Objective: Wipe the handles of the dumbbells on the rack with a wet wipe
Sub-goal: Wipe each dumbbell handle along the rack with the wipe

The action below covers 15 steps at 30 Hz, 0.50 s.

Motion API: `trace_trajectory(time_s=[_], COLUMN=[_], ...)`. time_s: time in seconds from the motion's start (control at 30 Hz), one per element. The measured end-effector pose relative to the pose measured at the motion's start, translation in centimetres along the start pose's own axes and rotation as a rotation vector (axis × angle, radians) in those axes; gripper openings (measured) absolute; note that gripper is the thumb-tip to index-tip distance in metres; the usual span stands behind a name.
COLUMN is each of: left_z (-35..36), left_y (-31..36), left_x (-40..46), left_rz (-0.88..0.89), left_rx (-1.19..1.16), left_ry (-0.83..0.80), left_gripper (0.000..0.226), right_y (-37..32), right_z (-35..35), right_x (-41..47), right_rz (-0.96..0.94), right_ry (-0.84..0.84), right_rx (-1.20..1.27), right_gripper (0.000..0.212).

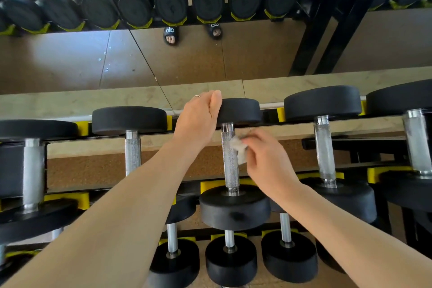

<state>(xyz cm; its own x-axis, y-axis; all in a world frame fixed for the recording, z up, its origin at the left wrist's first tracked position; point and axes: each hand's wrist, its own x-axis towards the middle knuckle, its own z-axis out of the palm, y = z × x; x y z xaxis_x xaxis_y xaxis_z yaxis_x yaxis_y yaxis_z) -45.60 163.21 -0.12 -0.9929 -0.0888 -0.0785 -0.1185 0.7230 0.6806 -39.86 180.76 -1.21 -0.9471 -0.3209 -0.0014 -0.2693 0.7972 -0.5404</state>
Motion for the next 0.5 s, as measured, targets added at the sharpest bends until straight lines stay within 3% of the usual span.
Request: trace_trajectory(time_s=[0.07, 0.13, 0.2, 0.3, 0.5], left_z=[0.1, 0.0, 0.0, 0.0, -0.1], left_y=[-0.1, -0.1, -0.1, 0.0, 0.3], left_x=[0.1, 0.1, 0.1, 0.0, -0.1], left_rz=[-0.007, -0.01, -0.006, -0.008, -0.014], left_rx=[-0.005, -0.006, -0.004, -0.003, -0.019], left_ry=[-0.002, -0.006, -0.013, -0.007, -0.012], left_gripper=[0.045, 0.045, 0.043, 0.043, 0.046], right_y=[-0.2, -0.4, -0.8, -0.5, -1.6], right_z=[0.3, 1.3, 1.4, 0.4, 0.4], right_x=[0.5, 0.6, -0.1, -1.5, -2.2], right_rz=[0.405, 0.572, 0.45, 0.317, 0.363], right_ry=[-0.066, -0.325, -0.486, -0.579, -0.712], right_rx=[0.258, 0.329, 0.162, 0.021, -0.063], right_gripper=[0.022, 0.014, 0.025, 0.018, 0.026])
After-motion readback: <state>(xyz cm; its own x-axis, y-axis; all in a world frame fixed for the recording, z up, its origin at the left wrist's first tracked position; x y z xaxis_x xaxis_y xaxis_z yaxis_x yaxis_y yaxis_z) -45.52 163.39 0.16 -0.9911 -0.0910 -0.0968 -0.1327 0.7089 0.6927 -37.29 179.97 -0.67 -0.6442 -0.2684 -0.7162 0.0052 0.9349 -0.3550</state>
